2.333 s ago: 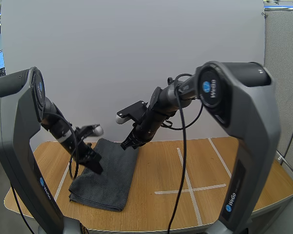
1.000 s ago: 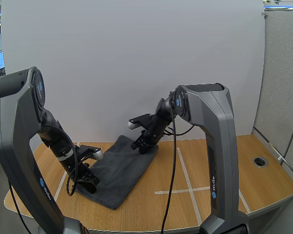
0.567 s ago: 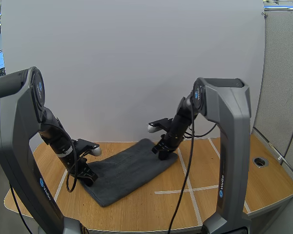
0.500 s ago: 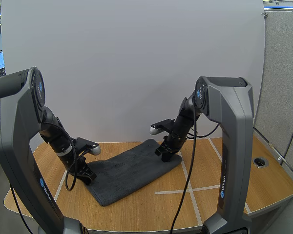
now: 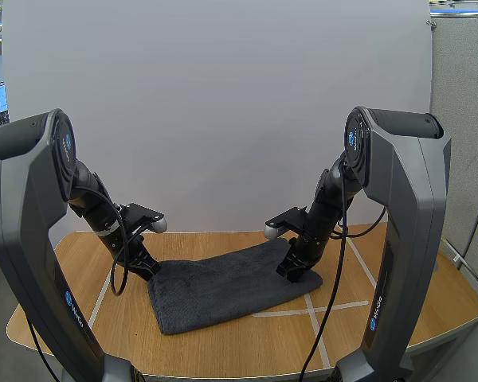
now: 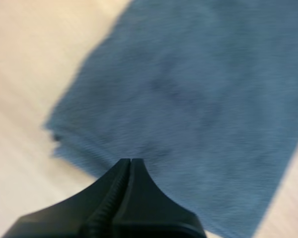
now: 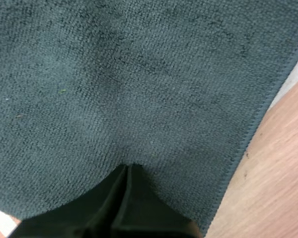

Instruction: Fold the towel

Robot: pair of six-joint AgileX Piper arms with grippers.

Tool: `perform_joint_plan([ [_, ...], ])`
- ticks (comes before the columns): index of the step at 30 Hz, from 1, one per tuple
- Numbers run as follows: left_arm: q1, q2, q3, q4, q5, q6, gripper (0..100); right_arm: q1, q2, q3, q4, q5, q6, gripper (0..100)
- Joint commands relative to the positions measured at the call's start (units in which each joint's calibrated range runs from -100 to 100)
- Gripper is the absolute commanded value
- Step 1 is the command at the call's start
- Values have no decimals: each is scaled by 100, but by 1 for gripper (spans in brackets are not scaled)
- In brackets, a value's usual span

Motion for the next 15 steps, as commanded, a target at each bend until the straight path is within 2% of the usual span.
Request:
perform_joint_plan([
  [1,-67,67,-44,-692,1789,465,0,-24,-79,119,77,49,-39,0],
  [3,-67,73,-44,-732,1866,504,0,-24,-79,119,131,8,-63,0],
  [9,-67,431,-44,-286,1001,397,0,-24,-79,119,159,-34,-62,0],
  [15,-67,1026,-61,-221,450,361,0,-24,-79,119,159,-147,-62,0],
])
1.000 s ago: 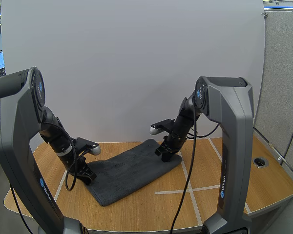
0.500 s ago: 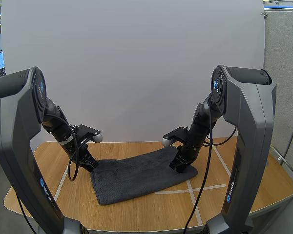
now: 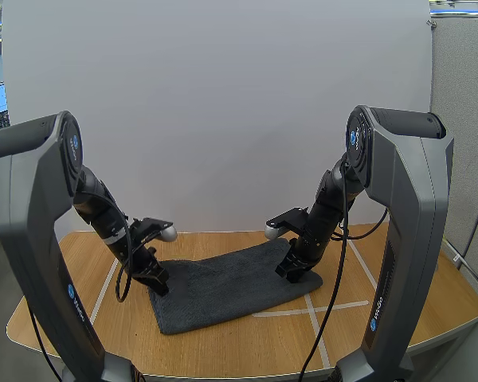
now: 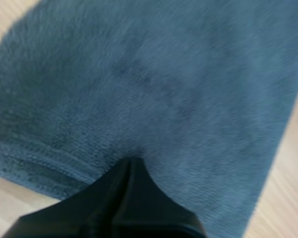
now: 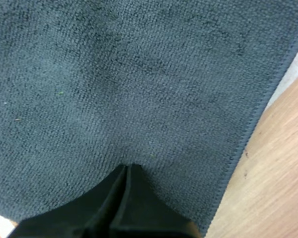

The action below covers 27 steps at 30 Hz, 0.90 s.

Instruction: Fold the towel

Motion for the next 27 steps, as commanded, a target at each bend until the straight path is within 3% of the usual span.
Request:
perform_joint_plan([
  [1,-17,311,-87,36,-296,-54,0,-24,-69,45,19,-32,-63,0],
  [13,-17,531,-1023,36,-406,-242,0,-24,-69,45,7,667,-63,0],
  [17,-130,578,-1273,117,-406,-318,0,-24,-69,91,7,751,-63,0],
  [23,-424,904,-1726,322,-408,-728,0,-24,-84,296,9,654,-63,0],
  [27,-462,953,-1797,364,-586,-803,0,-24,-97,364,-4,575,-54,0],
])
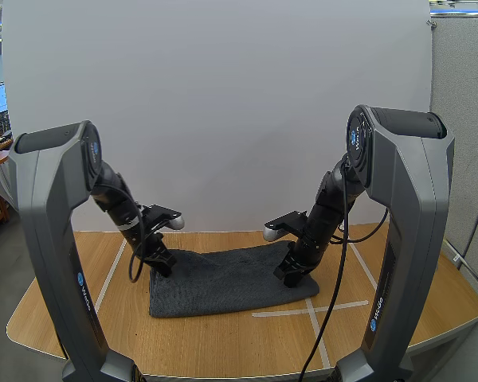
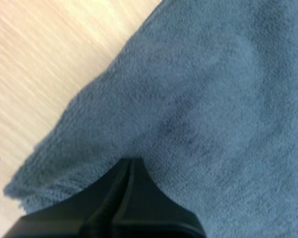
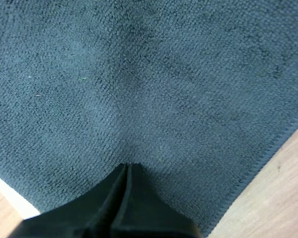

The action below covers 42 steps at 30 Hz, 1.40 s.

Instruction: Fold the towel

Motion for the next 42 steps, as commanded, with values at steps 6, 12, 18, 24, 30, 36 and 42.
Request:
perform_joint_plan([
  [6,-25,75,-69,192,-778,-128,0,-17,-225,131,-85,222,-20,0],
  [12,-25,475,-401,192,-740,-278,0,-17,-517,131,-85,239,-20,0],
  [18,-25,522,-800,192,-499,-434,0,-17,-665,131,-85,239,-20,0],
  [24,-18,415,-885,155,399,-515,0,-17,-750,131,179,239,18,0],
  [30,84,-302,-854,-122,987,-524,0,-17,-1097,131,614,-141,9,0],
  [36,93,-889,-553,-97,1688,-535,0,-17,-1095,131,791,-936,69,0],
  [42,156,-1146,62,-119,1476,-559,0,-17,-1095,131,1060,-1191,152,0],
])
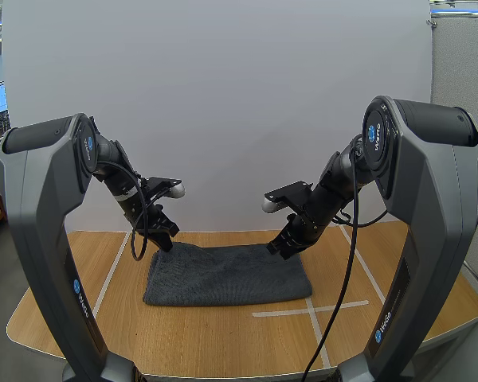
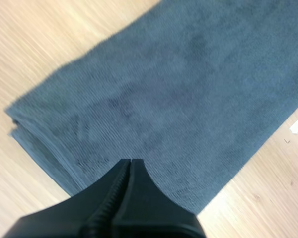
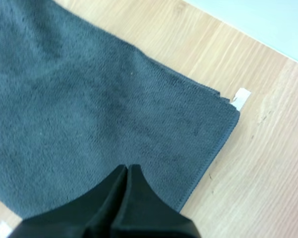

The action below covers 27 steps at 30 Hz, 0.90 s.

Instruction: Fold the towel

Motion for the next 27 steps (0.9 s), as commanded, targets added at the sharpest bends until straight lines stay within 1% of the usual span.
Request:
perform_joint_plan([
  [1,38,-78,278,-106,-240,-34,0,-17,-76,46,203,-64,29,0],
  [5,44,-78,635,-220,-1091,-9,0,-17,-18,46,454,-117,-33,0],
  [8,44,-78,687,-475,-1518,100,0,-17,248,46,614,-155,-114,0],
  [10,44,-78,687,-583,-1670,173,0,-17,430,46,697,-208,-185,0],
  [15,44,259,687,-545,-1873,206,0,-17,890,46,848,-342,-306,0],
  [23,45,890,687,-497,-2075,206,0,-17,1109,46,779,-480,-333,0],
  [27,45,1074,687,-237,-2075,99,0,-17,1109,46,467,-563,-283,0],
])
